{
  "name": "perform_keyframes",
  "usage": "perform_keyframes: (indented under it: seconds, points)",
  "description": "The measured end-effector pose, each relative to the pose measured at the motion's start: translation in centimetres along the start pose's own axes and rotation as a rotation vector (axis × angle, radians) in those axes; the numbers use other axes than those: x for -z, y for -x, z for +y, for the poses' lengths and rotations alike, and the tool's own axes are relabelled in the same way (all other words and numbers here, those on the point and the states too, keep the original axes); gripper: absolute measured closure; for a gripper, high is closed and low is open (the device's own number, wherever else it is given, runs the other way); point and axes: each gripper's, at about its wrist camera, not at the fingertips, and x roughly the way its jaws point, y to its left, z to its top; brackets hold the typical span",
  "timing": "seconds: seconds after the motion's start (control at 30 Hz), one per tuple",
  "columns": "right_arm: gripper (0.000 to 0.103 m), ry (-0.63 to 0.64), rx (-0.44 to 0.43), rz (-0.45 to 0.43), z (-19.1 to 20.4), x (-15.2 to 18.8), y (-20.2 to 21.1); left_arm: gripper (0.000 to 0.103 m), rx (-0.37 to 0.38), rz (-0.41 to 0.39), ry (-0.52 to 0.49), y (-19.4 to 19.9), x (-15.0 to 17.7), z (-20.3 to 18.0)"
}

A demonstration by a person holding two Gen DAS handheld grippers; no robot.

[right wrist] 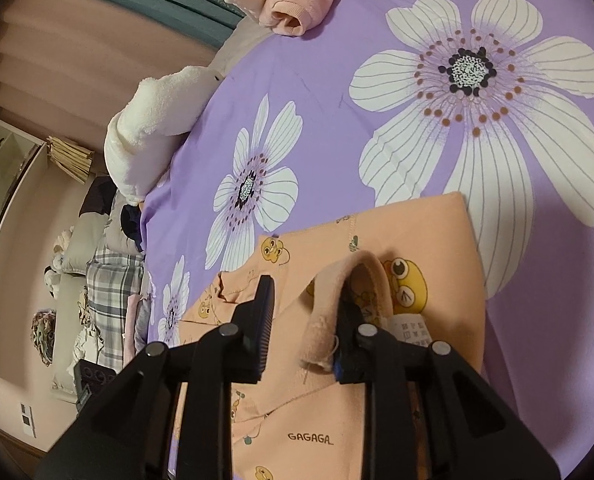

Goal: Fold small clothes
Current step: 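Lay the held hem over the collar with both tools, then open both tools to release the hem onto the garment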

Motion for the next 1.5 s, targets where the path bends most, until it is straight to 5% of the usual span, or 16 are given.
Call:
perform_keyframes:
  seconds: [0.2, 0.57, 0.6, 0.77, 0.8, 1.1, 1.37, 1.5]
  points:
    - [0.077, 0.012, -0.012, 0.005, 0.3, 0.2, -0.1, 0.044, -0.055, 0.047, 0.027, -2.0, -0.6, 1.4]
    - [0.077, 0.014, -0.002, 0.011, 0.1, 0.2, -0.5, 0.045, -0.014, 0.157, 0.015, -2.6, 0.9, 1.8]
    - [0.077, 0.013, -0.002, 0.013, 0.1, 0.2, -0.5, 0.048, -0.013, 0.166, 0.018, -2.7, 1.0, 1.9]
    - [0.078, 0.013, -0.001, 0.016, -0.1, 0.3, -0.6, 0.094, -0.009, 0.179, 0.037, -3.4, 1.2, 1.9]
    - [0.078, 0.016, 0.000, 0.015, -0.1, 0.3, -0.6, 0.094, 0.003, 0.178, 0.047, -3.6, 1.1, 1.8]
    - [0.095, -0.039, -0.051, -0.037, -0.4, -1.1, 0.0, 0.100, 0.150, -0.030, 0.202, -3.2, -2.9, 1.8]
    - [0.097, -0.176, -0.018, -0.060, -2.2, -3.1, -1.4, 0.100, 0.049, -0.126, 0.287, -5.7, -7.2, 2.3]
    - [0.085, -0.279, -0.043, -0.067, -3.6, -3.9, -1.7, 0.100, -0.006, -0.082, 0.392, -6.9, -8.4, 4.9]
